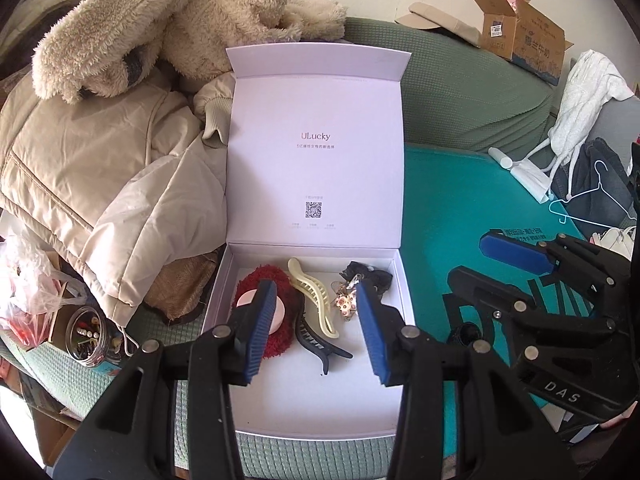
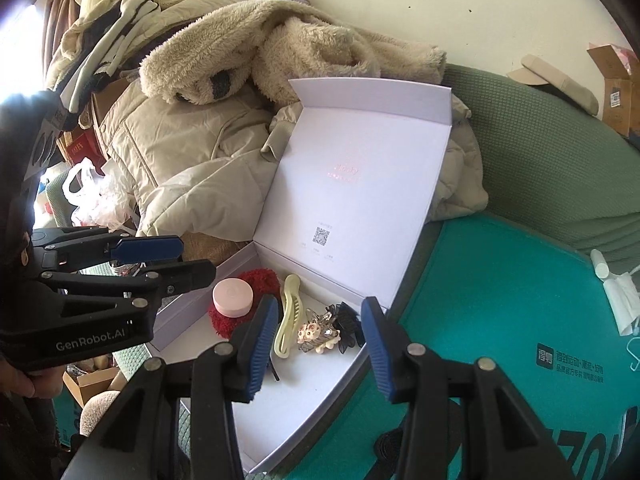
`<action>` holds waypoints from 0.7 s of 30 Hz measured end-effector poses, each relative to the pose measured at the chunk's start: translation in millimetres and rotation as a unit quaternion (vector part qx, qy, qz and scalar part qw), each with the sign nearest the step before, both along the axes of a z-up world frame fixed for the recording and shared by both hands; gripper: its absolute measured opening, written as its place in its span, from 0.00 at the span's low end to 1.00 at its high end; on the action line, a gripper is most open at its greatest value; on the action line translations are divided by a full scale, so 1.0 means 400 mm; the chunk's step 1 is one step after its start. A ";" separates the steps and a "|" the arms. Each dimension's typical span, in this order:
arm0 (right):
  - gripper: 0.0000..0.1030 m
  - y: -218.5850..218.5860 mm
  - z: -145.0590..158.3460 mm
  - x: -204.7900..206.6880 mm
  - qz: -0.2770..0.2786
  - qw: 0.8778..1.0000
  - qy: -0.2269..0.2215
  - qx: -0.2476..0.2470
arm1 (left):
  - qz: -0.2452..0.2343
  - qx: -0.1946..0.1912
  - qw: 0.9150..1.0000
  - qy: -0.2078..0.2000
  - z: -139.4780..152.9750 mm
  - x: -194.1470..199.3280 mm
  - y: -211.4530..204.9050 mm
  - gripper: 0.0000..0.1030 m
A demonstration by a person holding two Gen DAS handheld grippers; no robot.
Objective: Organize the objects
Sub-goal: 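Move both grippers back out of the box toward the teal mat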
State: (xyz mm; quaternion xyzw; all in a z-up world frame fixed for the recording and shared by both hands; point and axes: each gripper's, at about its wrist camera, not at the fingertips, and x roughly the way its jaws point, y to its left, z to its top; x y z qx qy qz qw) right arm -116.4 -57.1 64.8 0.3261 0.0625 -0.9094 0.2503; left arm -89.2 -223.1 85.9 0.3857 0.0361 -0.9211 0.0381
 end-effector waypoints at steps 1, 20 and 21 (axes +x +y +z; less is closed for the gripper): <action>0.42 0.004 0.008 0.011 -0.002 1.000 0.003 0.001 | -0.001 -0.001 1.000 0.002 0.010 0.010 0.005 0.40; 0.47 0.127 0.091 0.232 -0.051 0.998 0.019 0.012 | -0.044 -0.012 0.999 0.012 0.080 0.195 0.140 0.56; 0.47 0.136 0.090 0.241 -0.055 0.998 0.018 0.012 | -0.048 -0.011 0.999 0.011 0.079 0.202 0.150 0.57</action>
